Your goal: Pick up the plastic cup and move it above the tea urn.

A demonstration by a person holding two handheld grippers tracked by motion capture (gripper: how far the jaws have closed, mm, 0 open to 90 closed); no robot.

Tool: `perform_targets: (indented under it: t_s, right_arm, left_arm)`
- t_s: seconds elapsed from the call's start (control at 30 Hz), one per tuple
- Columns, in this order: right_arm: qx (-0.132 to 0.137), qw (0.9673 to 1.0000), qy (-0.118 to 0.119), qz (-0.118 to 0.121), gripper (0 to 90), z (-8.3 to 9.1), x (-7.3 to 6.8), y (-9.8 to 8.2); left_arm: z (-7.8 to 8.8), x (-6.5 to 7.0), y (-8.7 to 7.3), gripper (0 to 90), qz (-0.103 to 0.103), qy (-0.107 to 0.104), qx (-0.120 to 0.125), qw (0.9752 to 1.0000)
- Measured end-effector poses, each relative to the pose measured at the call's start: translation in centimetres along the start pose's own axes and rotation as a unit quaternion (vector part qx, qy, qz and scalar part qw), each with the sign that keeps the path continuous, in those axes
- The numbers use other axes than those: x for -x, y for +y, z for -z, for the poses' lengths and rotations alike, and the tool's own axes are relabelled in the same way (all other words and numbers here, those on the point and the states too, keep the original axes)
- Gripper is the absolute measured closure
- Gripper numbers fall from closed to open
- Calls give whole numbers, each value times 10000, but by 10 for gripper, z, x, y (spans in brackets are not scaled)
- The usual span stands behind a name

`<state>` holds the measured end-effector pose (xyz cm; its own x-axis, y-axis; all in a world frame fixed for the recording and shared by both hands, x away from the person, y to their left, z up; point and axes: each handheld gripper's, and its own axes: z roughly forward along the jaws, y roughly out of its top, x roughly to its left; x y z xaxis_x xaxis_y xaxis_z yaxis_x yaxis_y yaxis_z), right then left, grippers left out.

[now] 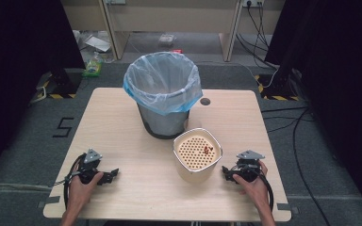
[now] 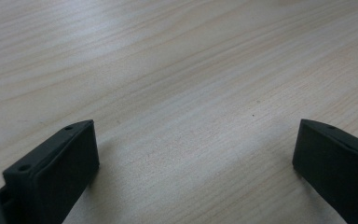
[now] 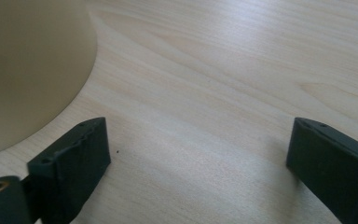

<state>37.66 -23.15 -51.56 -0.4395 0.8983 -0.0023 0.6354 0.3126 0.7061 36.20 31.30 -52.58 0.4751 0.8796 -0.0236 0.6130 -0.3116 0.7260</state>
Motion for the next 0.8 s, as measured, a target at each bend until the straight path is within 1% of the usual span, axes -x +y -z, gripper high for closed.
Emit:
perform_targets:
  t_s: [0.03,0.07,0.1,0.17,0.2,0.23,0.27,0.3,0.33,0.37,0.43,0.47,0.5,0.53,0.6,0.67,0.7,0.73,0.77,0.8]
  right_arm:
    - [0,10000,0,0,91,0,0,0]
    - [10,10000,-15,-8,118,1,1,0]
    - [32,10000,-51,-10,180,3,4,0]
    - [5,10000,-92,2,173,5,7,0]
    - [4,9999,-116,-67,173,6,6,0]
    - [4,9999,-116,-67,173,6,6,0]
    - [51,9999,-139,-11,173,7,8,1]
    - [158,9997,-181,-64,178,14,10,4]
    - [152,9997,-146,-83,179,16,11,6]
    - [186,9997,-132,-26,180,19,13,8]
    - [210,9997,-150,-30,181,23,14,11]
    - [340,9992,-197,-48,181,29,19,19]
    - [340,9992,-197,-48,181,29,19,19]
    - [450,9988,-167,-128,182,32,23,26]
    - [505,9985,-137,-143,199,34,27,33]
    - [515,9985,-97,-161,224,35,31,43]
    - [515,9985,-97,-161,224,35,31,43]
    - [506,9985,-77,-186,233,35,33,48]
    - [471,9988,-63,-139,259,34,37,62]
    - [468,9988,-44,-137,262,33,39,67]
  left_arm:
    - [0,0,0,0,0,0,0,10000]
    - [0,0,0,0,-2,1,-1,10000]
    - [0,0,0,0,-3,1,-2,10000]
    - [0,0,0,0,0,1,0,10000]
    - [0,0,0,0,-3,1,-2,10000]
    - [0,0,0,0,-3,1,-2,10000]
    - [0,0,0,0,1,0,1,10000]
    - [0,0,0,0,2,2,-1,10000]
    - [0,0,0,0,-2,1,-1,10000]
    - [0,0,0,0,-2,1,-1,10000]
    - [0,0,0,0,0,-1,1,10000]
    - [0,0,0,0,-2,1,-2,10000]
    - [0,0,0,0,-2,1,-2,10000]
    - [0,0,0,0,1,0,1,10000]
    - [0,0,0,0,-1,0,-1,10000]
    - [0,0,0,0,0,0,1,10000]
    - [0,0,0,0,7,0,6,10000]
    - [0,0,0,0,-5,0,-4,10000]
    - [0,0,0,0,-4,-1,-3,10000]
    - [0,0,0,0,-1,-2,-2,10000]
